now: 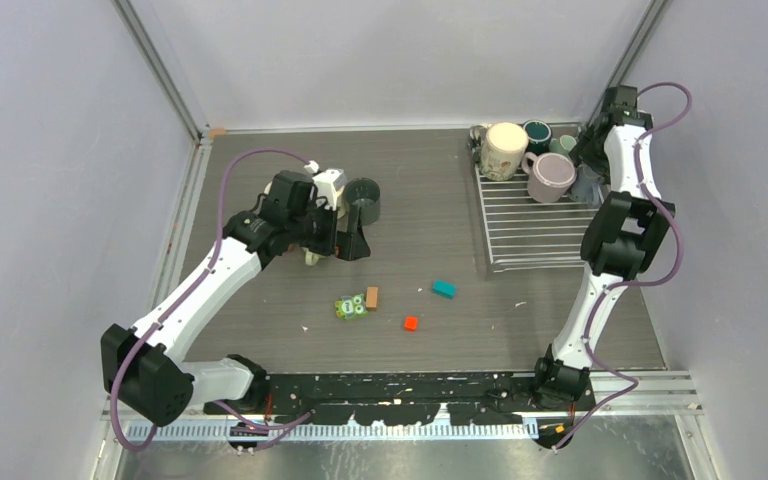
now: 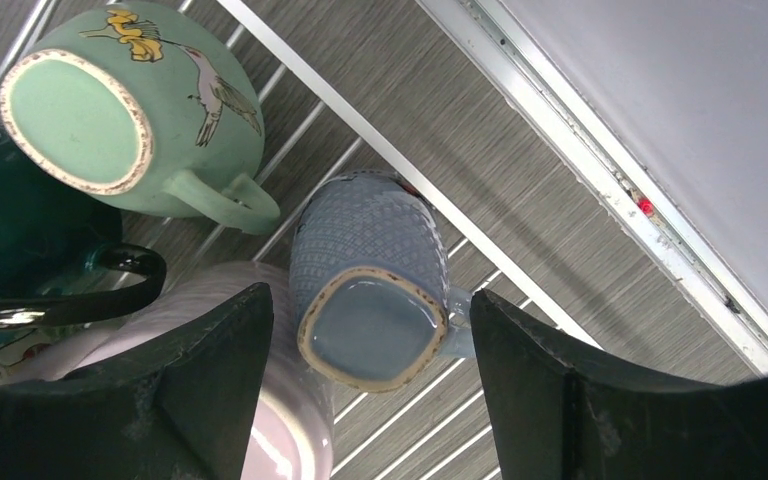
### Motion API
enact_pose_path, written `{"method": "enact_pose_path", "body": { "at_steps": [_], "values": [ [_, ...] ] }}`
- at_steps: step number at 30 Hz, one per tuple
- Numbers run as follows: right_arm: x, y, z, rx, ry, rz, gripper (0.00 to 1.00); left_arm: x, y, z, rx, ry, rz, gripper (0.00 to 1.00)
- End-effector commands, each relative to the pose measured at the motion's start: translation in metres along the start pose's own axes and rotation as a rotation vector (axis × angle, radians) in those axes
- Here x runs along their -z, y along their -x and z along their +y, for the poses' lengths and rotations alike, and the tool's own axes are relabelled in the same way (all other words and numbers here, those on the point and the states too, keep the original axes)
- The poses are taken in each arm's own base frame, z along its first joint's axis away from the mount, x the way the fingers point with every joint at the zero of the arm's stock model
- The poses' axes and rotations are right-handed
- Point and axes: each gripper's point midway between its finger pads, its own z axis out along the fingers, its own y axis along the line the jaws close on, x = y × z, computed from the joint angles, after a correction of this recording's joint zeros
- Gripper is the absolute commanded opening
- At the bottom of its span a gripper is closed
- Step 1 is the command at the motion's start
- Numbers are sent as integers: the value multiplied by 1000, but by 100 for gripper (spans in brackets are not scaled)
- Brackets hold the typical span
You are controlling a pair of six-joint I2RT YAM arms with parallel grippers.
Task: Unload the cups from the dish rack
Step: Unload the cup from the dish rack.
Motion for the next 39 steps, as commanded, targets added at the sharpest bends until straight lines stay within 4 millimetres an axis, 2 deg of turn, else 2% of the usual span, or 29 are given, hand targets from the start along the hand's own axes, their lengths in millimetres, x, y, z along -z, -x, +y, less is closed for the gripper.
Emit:
{"method": "enact_pose_path", "body": {
  "at_steps": [1, 13, 16, 21, 24, 28, 33, 39],
  "values": [
    [-4, -2, 0, 9, -28, 6, 77, 6, 10, -10, -20, -40, -50, 100],
    [-10, -9, 6, 9, -23, 29, 73, 5, 10, -10, -19, -43, -45, 100],
    [-8, -9, 7, 8, -22, 30, 67, 4, 9, -10, -19, -44, -43, 100],
    [0, -6, 4, 2, -37, 22, 49, 3, 9, -10, -17, -46, -38, 100],
    [8, 0, -1, -4, -58, 11, 37, 3, 9, -11, -16, -48, -38, 100],
    [23, 7, -8, -21, -82, -3, 27, 2, 8, -11, -16, -51, -35, 100],
    [34, 8, -11, -41, -88, -7, 24, 2, 9, -12, -15, -58, -35, 100],
    [41, -1, -19, -61, -93, 29, 22, 3, 9, -15, -14, -69, -34, 100]
  ]
}}
